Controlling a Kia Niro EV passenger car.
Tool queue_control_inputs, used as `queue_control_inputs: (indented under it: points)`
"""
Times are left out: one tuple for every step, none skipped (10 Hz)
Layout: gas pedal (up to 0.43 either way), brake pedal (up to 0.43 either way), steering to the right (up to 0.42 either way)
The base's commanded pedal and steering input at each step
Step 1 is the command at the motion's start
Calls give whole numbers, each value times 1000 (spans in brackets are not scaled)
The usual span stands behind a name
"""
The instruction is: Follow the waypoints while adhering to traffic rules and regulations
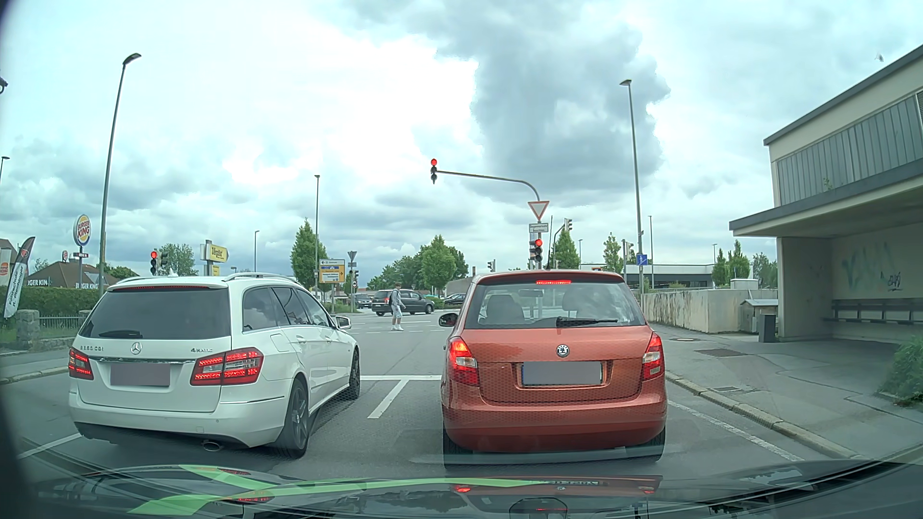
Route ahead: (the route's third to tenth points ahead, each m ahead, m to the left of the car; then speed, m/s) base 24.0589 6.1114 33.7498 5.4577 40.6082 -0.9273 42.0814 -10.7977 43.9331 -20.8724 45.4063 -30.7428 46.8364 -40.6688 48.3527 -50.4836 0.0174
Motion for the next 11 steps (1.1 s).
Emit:
queue_control_inputs:
  points:
    - [0,238,-3]
    - [0,244,-3]
    - [0,238,-3]
    - [0,238,-3]
    - [0,238,-3]
    - [0,244,-3]
    - [0,238,-3]
    - [0,238,-2]
    - [0,244,-2]
    - [0,238,-2]
    - [0,238,-2]
